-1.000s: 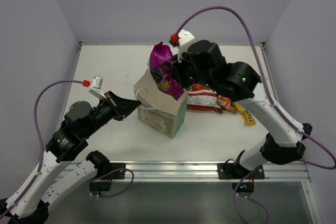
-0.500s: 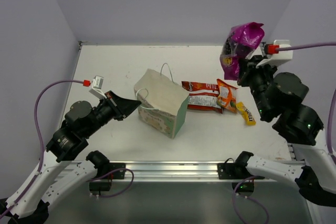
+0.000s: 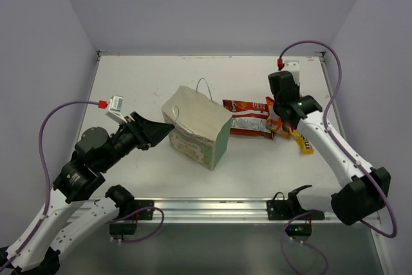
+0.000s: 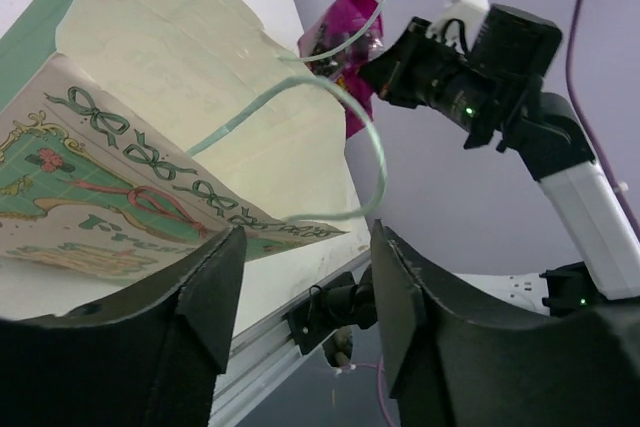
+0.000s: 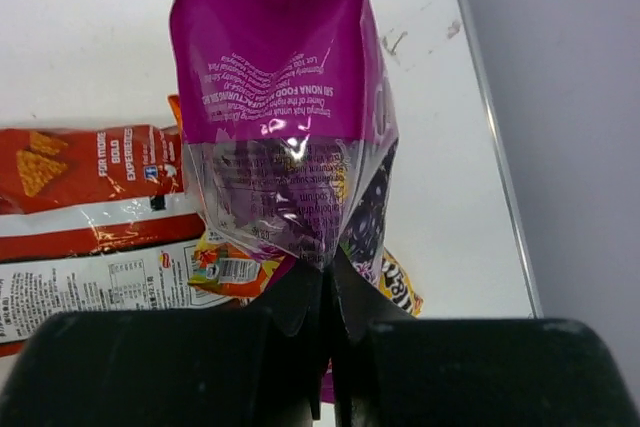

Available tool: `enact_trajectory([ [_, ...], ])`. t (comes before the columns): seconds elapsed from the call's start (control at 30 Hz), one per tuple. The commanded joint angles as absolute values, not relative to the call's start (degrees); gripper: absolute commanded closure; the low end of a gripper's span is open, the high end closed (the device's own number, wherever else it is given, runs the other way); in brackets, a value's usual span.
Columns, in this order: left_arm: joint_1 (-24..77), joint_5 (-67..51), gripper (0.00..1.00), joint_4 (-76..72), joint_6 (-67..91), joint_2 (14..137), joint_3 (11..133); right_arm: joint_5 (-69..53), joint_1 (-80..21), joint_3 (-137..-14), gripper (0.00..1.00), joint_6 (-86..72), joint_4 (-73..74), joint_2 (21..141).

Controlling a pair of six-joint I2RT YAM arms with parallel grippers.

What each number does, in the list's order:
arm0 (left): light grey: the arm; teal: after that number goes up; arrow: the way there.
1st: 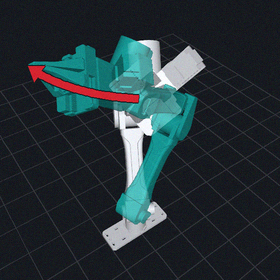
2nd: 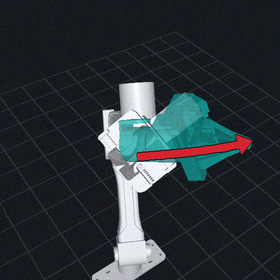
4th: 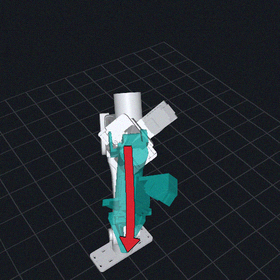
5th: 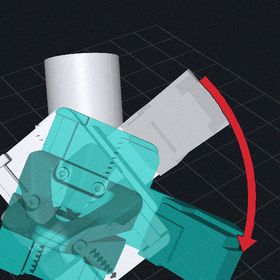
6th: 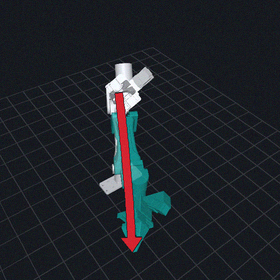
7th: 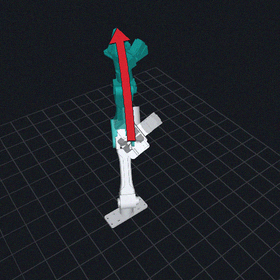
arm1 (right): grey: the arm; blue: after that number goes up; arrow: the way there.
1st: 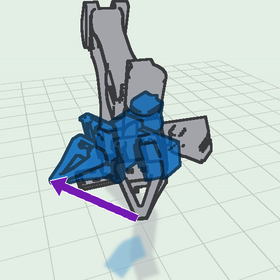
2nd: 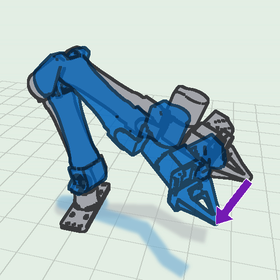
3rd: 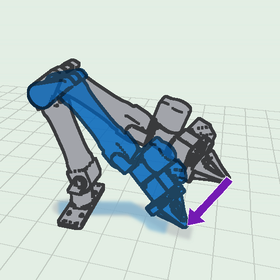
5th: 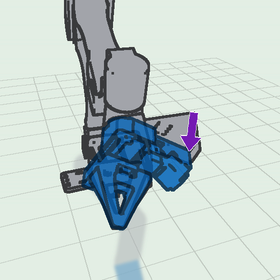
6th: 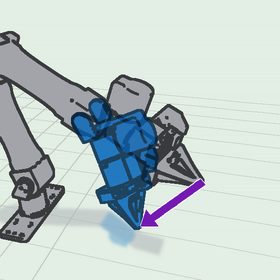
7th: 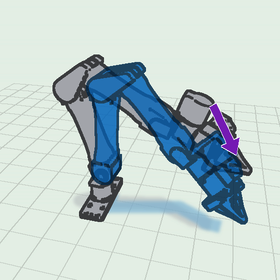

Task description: Take the snacks out of the paper bag

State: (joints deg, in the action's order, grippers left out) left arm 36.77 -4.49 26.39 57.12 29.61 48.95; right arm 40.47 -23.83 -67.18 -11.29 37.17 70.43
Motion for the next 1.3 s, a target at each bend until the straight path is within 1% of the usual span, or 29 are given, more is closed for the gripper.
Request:
enact_trajectory([
  [0.0,37.0,-4.48,0.39,27.68,57.3,28.48,51.33,37.01,-22.68,-70.39,0.96,-15.02,33.83,73.99],
  [0.03,37.0,-4.05,0.34,28.12,57.57,27.87,51.76,35.17,-22.68,-72.05,0.94,-15.81,34.71,77.57],
  [0.1,37.0,-3.43,0.27,29.26,58.01,27.16,52.29,33.41,-22.68,-74.34,0.87,-17.56,37.69,81.54],
  [0.13,37.0,-3.17,0.2,29.79,58.09,26.55,52.99,32.27,-22.68,-76.1,0.85,-17.66,38.66,83.3],
  [0.2,37.0,-2.03,0.18,32.16,58.45,25.32,54.48,30.5,-22.85,-76.99,0.81,-18.36,39.9,86.83],
  [0.27,37.0,-1.23,0.16,35.05,58.27,24.53,55.63,28.4,-22.85,-76.2,0.73,-18.54,39.12,86.66],
  [0.3,37.0,-0.45,0.16,36.2,58.18,23.83,56.07,27.61,-22.94,-75.68,0.54,-18.81,38.68,86.05],
  [0.33,37.0,-0.27,0.15,38.39,58.18,23.47,56.94,27.08,-23.03,-74.63,0.44,-18.98,38.15,85.26],
  [0.37,37.0,-0.35,0.14,39.28,58.18,23.03,57.13,26.9,-23.11,-74.18,0.31,-19.25,38.06,83.43],
  [0.4,37.0,0.0,0.14,40.07,58.27,21.9,57.13,26.72,-23.12,-73.66,0.25,-19.6,37.88,82.54],
  [0.47,37.0,1.67,0.08,42.18,58.8,20.66,56.6,25.67,-23.12,-72.16,0.14,-19.6,37.53,80.69],
  [0.5,37.0,2.1,0.04,42.71,59.06,19.18,55.64,25.4,-23.12,-71.55,0.12,-19.69,37.7,79.2],
  [0.6,37.0,2.72,0.0,43.86,60.46,16.01,52.84,23.39,-23.12,-70.32,0.07,-20.3,38.84,76.39],
  [0.67,37.0,3.16,0.0,44.21,61.43,14.07,50.64,21.46,-23.12,-69.26,0.04,-21.44,39.46,74.54],
  [0.77,37.0,4.21,0.0,45.96,62.75,12.66,48.18,15.22,-23.38,-65.66,0.01,-23.11,38.59,69.18],
  [0.93,37.0,5.36,0.0,47.11,64.07,11.69,45.27,5.91,-24.96,-58.81,0.01,-26.36,37.88,60.14],
  [1.1,37.0,6.33,0.0,46.93,63.98,11.51,42.98,2.64,-30.23,-52.23,0.01,-28.91,36.48,51.61],
  [1.13,37.0,6.42,0.0,47.02,63.9,11.43,42.8,2.03,-30.5,-51.25,0.01,-29.09,35.52,48.37],
  [1.23,37.0,7.12,0.0,47.11,64.33,10.64,41.14,0.35,-30.59,-46.07,0.01,-31.37,34.11,42.48],
  [1.27,37.0,7.29,0.0,47.2,64.6,10.46,40.7,-1.04,-30.59,-46.05,0.01,-31.72,33.93,41.41],
])
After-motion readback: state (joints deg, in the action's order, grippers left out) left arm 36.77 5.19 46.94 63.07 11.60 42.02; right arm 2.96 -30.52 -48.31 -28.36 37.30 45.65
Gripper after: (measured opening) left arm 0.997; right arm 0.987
